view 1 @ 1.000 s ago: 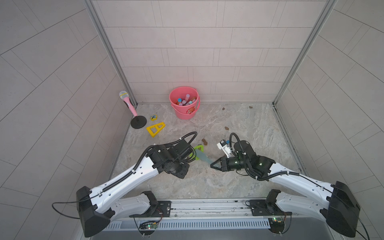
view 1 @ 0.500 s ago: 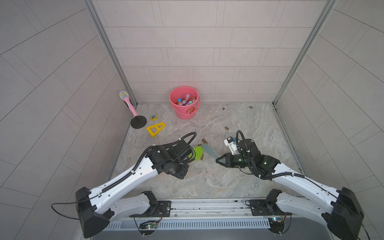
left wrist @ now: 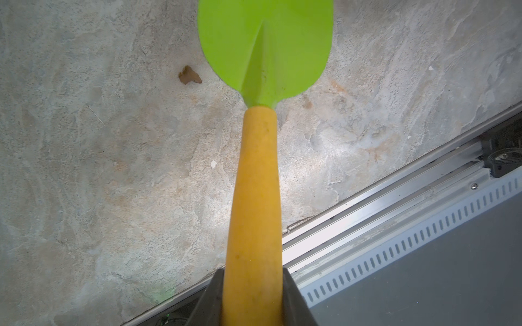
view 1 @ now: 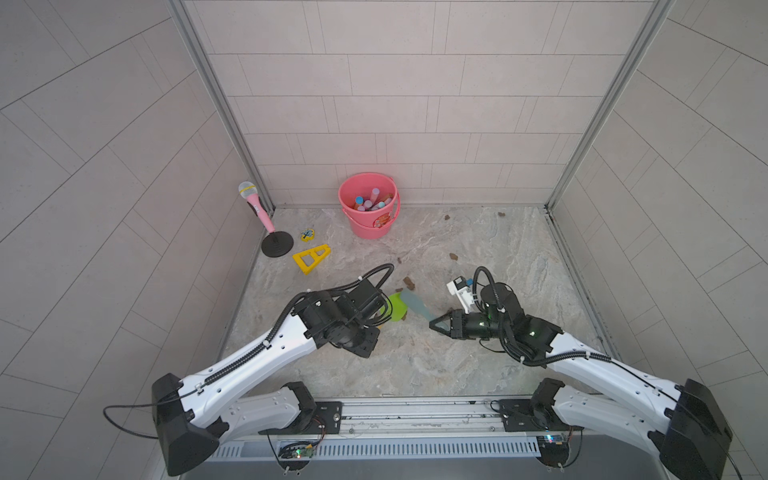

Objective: Brush the soil off the hand trowel and place it into the bucket
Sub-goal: Brush off the soil from the hand trowel.

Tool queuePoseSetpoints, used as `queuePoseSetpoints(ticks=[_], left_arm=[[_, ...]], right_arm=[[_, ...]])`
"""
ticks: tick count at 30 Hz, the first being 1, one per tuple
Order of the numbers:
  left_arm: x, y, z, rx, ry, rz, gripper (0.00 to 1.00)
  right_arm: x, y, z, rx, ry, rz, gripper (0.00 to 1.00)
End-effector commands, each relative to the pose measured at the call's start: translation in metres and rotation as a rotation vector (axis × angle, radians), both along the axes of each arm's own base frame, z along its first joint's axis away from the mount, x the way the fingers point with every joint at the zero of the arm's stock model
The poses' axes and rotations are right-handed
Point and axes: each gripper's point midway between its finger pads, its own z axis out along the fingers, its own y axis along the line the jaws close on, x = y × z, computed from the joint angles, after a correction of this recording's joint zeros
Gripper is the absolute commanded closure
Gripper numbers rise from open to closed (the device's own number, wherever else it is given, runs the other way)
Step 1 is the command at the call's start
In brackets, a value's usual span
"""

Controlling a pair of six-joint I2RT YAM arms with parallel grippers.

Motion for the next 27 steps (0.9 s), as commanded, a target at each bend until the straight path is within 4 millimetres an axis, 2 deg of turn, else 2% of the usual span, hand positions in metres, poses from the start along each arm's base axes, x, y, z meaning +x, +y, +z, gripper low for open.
queuePoseSetpoints(ticks=[1,4,11,14,19,24,27], left_arm=[[0.002,-0.003,-0.001,-0.022,-0.011,0.008,1.00],[0.003,-0.003,0.001,-0.028,-0.015,0.009,1.00],[0.004,-0.002,0.007,-0.049,-0.039,0.022,1.00],[0.002,-0.003,0.008,-0.055,-0.033,0.021,1.00],[0.002,-0.002,0.015,-0.065,-0.042,0.020,1.00],[0.000,-0.002,0.031,-0.087,-0.049,0.016,1.00],[0.000,0.002,0.047,-0.087,-0.067,0.028,1.00]], right_arm=[[-0.007,0.021,0.016,0.094,-0.013,0.063,1.00],[-0.004,0.024,0.009,0.099,0.011,0.041,1.00],[-0.002,0.011,-0.015,0.005,0.055,-0.010,1.00],[0.003,-0.009,-0.024,-0.084,0.033,-0.055,1.00],[0.019,-0.046,-0.021,-0.123,-0.007,-0.177,1.00],[0.036,-0.095,-0.002,-0.358,-0.269,-0.292,1.00],[0.041,-0.107,0.001,-0.485,-0.409,-0.265,1.00]])
